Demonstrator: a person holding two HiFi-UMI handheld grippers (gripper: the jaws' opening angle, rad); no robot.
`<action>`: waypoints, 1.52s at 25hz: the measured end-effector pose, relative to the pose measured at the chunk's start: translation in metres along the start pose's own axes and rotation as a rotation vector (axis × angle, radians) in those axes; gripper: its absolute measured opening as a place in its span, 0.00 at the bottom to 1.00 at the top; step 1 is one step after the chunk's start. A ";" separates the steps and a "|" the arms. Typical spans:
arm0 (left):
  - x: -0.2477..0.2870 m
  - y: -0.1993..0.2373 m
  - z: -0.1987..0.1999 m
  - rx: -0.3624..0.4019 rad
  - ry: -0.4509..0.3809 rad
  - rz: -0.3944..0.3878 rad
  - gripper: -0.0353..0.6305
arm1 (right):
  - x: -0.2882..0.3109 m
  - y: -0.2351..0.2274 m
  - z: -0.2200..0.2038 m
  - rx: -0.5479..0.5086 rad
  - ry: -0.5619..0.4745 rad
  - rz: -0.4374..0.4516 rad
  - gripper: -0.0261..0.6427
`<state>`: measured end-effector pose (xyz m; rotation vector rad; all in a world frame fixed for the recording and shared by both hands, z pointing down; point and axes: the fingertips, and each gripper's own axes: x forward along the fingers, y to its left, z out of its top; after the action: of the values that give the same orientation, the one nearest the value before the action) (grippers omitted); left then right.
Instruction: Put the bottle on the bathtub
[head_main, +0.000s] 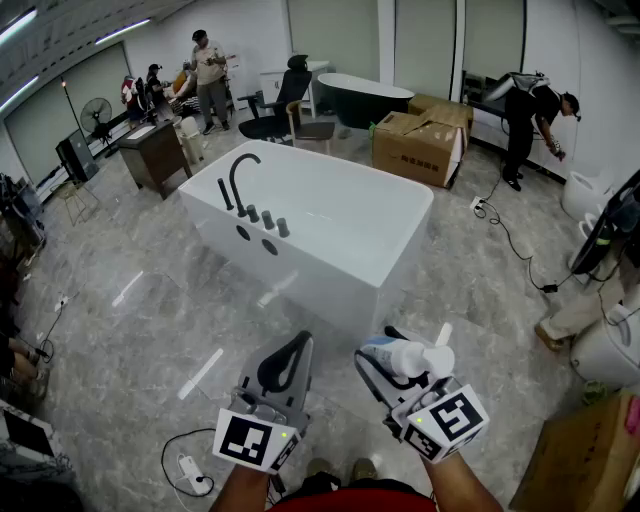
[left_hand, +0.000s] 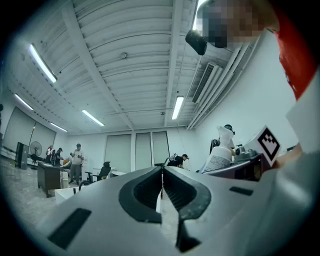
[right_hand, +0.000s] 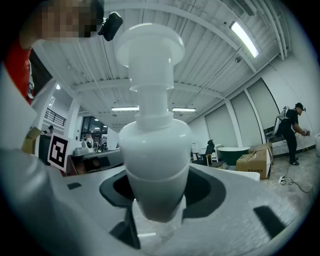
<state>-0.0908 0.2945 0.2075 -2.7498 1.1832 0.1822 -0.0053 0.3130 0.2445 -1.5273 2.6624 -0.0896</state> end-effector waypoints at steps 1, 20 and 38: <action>0.001 0.000 0.001 0.000 -0.002 0.001 0.07 | 0.000 0.000 0.001 0.000 0.000 0.001 0.40; 0.034 -0.018 -0.029 0.007 0.053 0.058 0.07 | -0.008 -0.047 -0.017 0.013 0.022 0.057 0.40; 0.142 0.070 -0.089 -0.022 0.071 0.098 0.07 | 0.111 -0.146 -0.051 0.009 0.092 0.051 0.40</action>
<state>-0.0398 0.1298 0.2652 -2.7401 1.3429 0.1098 0.0597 0.1444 0.3038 -1.4868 2.7659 -0.1732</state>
